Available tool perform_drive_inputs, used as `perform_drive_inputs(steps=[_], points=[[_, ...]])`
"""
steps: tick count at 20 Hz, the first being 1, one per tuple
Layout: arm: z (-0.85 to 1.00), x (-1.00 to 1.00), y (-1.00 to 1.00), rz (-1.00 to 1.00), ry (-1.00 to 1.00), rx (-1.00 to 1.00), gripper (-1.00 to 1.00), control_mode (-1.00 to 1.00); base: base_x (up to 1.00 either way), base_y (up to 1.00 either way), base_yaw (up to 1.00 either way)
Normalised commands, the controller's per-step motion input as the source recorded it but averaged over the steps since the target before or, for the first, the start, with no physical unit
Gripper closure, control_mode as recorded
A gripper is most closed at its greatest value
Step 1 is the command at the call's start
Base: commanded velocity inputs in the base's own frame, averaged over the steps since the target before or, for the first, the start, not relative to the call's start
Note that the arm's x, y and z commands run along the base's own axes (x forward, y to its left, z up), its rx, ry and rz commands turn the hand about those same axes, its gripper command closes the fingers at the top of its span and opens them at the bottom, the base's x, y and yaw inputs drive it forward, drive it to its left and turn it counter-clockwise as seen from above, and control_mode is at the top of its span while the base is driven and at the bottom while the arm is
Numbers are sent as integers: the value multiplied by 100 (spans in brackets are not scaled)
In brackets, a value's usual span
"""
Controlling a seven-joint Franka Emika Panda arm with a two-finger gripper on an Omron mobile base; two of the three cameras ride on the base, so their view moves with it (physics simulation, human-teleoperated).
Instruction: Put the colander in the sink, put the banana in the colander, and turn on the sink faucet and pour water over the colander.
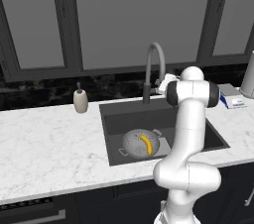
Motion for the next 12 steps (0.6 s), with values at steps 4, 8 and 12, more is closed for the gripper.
perform_drive_inputs(steps=[4, 8, 12], points=[[0, 0, -37, -5, -3, 0, 100, -100, 0, 0, 0], [0, 2, -34, -10, -1, 0, 100, -100, 0, 0, 0], [0, 3, -35, -14, 0, 0, 100, -100, 0, 0, 0]])
